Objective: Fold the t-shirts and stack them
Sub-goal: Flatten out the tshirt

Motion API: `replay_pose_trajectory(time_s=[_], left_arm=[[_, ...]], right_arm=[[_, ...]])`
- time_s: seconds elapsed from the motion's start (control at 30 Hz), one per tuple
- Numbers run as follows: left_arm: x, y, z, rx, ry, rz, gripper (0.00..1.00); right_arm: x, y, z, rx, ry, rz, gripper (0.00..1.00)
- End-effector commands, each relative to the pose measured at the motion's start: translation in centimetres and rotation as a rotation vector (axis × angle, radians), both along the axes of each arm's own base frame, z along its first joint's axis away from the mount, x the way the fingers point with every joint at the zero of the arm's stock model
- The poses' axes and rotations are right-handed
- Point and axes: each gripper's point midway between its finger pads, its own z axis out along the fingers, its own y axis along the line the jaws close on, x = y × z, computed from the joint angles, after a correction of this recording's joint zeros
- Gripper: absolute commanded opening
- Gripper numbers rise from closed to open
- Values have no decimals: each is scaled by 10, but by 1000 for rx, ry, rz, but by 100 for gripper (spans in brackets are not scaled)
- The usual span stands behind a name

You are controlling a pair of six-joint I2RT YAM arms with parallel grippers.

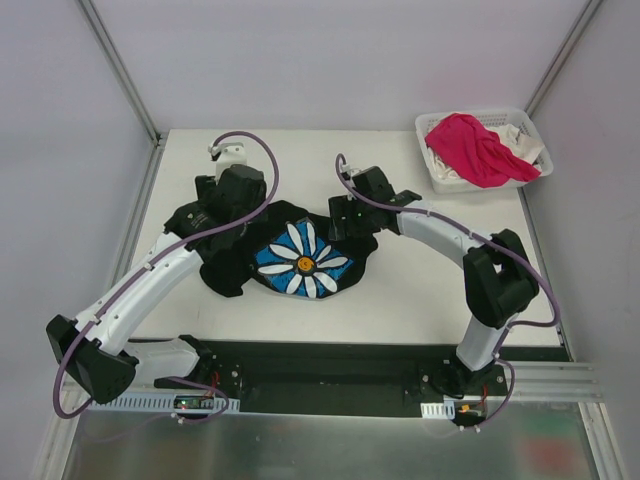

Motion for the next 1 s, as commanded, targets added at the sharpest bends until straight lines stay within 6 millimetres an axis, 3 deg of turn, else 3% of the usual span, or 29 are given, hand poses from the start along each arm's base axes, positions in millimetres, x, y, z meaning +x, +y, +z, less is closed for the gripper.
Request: replay_pose_trajectory(time_s=[0.0,0.37,0.47,0.5,0.63,0.67,0.73,0.87,0.9,0.97], left_arm=[[4,-1,25,-31,-77,7,79],[-4,4,40,-53,-117,-6,79],[-7,6,42,-57,-125,-5,78],[-8,6,41,-58,-122,-7,78],[-8,5,41,-60,-121,-11,78],[-8,5,39,-60,-117,-14,78],[-6,3,34,-57,-105,-14,78],[-6,2,27,-47,-86,-12,78],[-6,2,24,-46,-82,-14,78],[-6,1,22,-48,-78,-13,78]], right_arm=[[5,-5,-1,-6,-10,-36,76],[7,-5,-5,35,-30,-71,74],[11,-10,-9,49,-25,-108,25],[15,-12,-10,54,-23,-120,1],[33,-23,-1,61,-32,-161,1],[49,-22,21,53,-95,-164,1],[52,-26,32,0,-98,-153,1],[72,-25,93,-37,-219,-162,1],[77,-25,118,-28,-250,-175,1],[84,-35,137,-93,-300,-205,1]])
